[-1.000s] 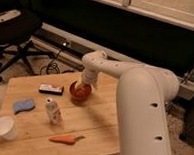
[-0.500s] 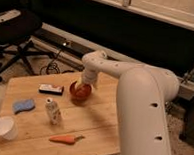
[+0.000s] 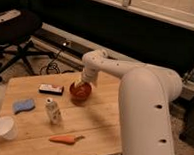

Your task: Place the eraser on the white sponge

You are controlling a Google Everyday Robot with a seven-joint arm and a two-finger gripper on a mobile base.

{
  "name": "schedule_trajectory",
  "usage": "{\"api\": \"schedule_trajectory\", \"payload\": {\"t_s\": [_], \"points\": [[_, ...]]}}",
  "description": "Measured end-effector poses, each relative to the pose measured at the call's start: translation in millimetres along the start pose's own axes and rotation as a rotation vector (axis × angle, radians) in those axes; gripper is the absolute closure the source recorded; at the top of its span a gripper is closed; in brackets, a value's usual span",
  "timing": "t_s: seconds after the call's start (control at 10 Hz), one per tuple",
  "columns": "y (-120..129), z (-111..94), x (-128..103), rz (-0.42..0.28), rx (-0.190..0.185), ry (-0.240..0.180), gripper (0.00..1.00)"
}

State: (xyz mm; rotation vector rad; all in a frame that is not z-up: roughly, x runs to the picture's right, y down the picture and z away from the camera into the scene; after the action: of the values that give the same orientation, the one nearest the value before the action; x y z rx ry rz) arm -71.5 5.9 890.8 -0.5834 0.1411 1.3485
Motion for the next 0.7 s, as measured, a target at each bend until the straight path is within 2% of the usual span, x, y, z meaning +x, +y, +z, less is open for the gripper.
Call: {"api": "schedule_trajectory", "payload": {"t_s": [0.2,0.3,0.4,0.5,0.6,0.7], "points": [[15,-26,-16,-0.102,0.016,-0.097,0.20],[27,-37,-21,-0.183,0.027,-0.142,0.20],[45,-44,-22,-0.292,0.039,-0.175,0.20],[57,-41,-21,-0.373,0.049,-0.182,0.20],[76,-34,-19,-0.494,0.068,-0.190,0.20],[93,-26,-19,-0.584,0.081,-0.195,0.20]]}}
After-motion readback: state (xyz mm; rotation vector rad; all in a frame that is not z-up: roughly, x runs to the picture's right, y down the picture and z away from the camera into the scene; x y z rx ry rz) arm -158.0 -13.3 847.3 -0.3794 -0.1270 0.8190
